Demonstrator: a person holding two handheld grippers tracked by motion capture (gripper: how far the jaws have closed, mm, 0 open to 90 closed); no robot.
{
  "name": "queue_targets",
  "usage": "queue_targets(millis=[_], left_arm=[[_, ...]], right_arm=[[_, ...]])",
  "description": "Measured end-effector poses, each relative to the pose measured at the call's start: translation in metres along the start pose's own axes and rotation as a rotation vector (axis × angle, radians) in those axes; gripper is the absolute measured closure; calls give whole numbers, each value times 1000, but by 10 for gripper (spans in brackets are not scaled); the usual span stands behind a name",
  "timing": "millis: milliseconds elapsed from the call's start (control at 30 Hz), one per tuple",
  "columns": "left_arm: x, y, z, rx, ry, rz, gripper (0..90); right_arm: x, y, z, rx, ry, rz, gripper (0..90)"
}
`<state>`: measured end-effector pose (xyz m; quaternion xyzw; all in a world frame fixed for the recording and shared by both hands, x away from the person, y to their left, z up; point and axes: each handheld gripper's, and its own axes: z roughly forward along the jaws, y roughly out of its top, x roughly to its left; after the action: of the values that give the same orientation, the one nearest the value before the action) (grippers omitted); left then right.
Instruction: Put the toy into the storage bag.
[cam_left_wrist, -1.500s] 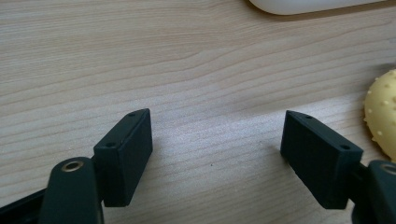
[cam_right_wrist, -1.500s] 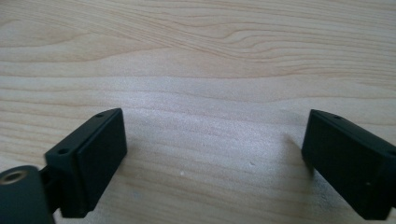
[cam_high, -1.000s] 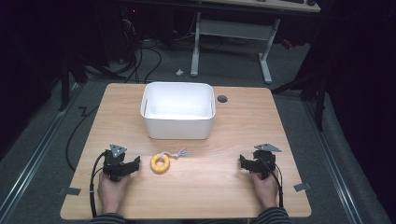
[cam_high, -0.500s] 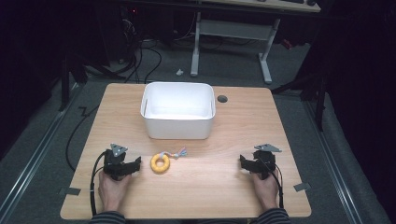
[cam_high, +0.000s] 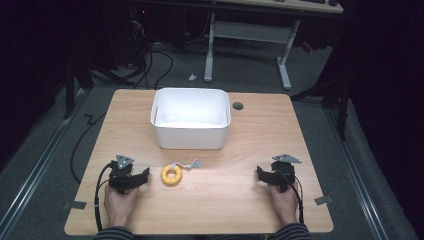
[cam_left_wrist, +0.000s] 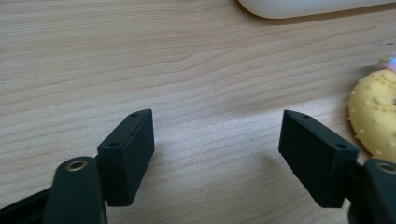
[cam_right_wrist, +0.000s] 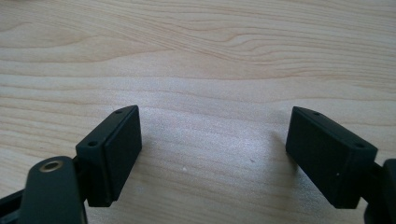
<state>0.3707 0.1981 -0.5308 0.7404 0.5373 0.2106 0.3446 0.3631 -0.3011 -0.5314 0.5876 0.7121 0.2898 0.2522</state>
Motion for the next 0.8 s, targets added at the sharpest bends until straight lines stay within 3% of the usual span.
queue_targets(millis=[100,333,500,667,800], left_arm=[[2,2,-1,20,-16,0,281],[2,5,-13,7,-42,-16,242],[1,5,-18,37,-47,9,228],[-3,5,-23,35,-36,51,251],[-7,6,-26,45,-59,81,274]], right_arm=[[0,0,0,1,0,0,186],[0,0,0,-1,-1,-2,190],[0,0,0,-1,2,-1,194],[0,0,0,-5,4,-10,202],[0,0,0,-6,5,-9,205]])
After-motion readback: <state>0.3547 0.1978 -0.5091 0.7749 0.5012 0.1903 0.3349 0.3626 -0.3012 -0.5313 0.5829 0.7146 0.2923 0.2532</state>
